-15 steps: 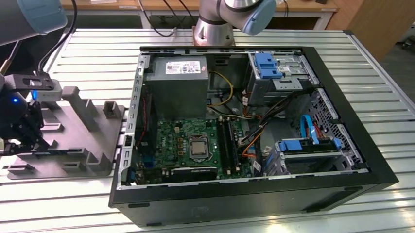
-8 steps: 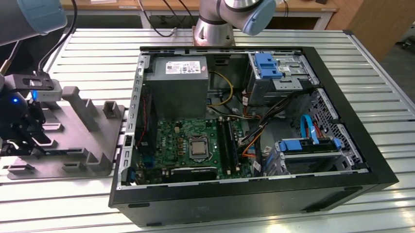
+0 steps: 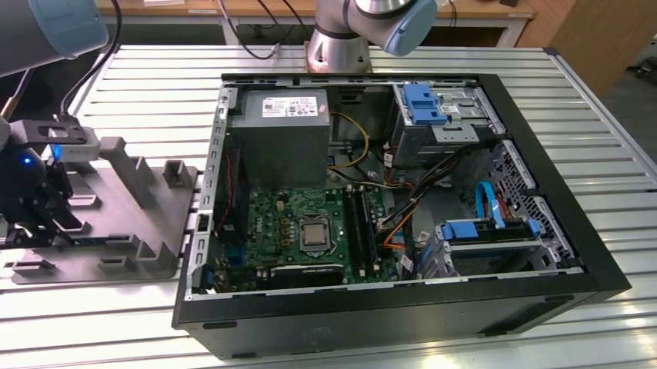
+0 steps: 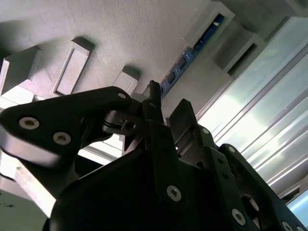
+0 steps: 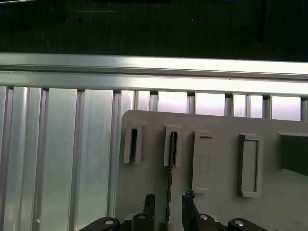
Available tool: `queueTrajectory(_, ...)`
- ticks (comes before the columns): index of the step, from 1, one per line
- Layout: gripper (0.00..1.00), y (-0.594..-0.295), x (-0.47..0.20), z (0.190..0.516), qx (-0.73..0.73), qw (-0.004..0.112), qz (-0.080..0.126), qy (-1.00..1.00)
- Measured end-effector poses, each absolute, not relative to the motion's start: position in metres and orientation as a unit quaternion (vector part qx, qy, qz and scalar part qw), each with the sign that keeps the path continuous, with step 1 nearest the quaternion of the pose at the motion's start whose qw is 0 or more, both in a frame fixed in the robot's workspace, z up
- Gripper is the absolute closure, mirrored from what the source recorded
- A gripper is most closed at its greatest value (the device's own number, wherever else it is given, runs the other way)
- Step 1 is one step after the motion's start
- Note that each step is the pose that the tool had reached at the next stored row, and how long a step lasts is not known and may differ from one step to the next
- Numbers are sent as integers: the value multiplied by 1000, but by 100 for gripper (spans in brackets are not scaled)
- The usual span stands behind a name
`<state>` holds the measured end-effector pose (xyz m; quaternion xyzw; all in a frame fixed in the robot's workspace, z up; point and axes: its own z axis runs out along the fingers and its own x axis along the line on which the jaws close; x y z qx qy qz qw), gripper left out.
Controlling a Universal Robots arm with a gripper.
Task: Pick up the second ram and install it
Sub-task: 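Pick up the second ram and move it above second insertion slot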
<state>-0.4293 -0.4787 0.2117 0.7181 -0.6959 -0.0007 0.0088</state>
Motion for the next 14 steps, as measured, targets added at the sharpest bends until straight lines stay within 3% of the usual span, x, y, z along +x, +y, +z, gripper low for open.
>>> queueTrajectory(14, 64, -479, -430, 197, 740, 9, 0, -673)
